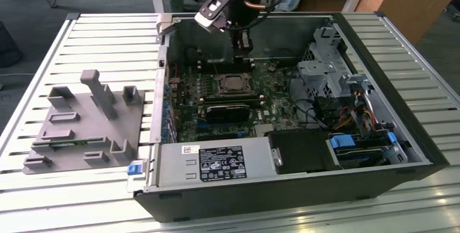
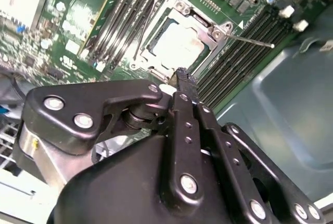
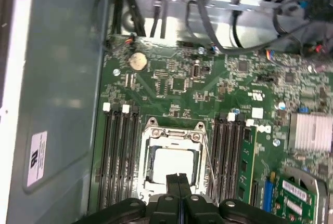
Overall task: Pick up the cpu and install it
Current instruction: 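Install the first cpu locking lever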
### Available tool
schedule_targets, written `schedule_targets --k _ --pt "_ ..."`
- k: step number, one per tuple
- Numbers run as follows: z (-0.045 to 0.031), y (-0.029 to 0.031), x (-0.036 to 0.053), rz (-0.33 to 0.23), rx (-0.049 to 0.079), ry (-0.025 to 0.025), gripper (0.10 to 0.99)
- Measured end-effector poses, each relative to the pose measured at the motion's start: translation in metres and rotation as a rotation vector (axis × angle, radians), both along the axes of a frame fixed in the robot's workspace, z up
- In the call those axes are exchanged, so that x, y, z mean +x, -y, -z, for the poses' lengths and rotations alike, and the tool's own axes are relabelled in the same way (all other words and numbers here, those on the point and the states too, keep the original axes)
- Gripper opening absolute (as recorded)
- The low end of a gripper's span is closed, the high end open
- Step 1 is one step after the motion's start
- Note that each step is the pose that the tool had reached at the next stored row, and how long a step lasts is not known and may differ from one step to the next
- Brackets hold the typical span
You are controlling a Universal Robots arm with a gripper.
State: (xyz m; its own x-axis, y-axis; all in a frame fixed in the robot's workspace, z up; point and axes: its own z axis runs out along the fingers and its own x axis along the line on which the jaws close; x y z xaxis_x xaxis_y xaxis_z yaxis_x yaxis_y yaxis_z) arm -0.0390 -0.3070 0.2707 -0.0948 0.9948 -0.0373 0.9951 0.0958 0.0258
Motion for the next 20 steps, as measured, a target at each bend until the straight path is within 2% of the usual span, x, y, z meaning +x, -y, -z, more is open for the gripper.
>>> schedule_targets --k 14,20 --pt "0.0001 0.0000 0.0000 -0.225 0.000 0.0000 0.106" --pt "0.0001 0.0000 -0.0001 -0.285 0.000 0.0000 0.106"
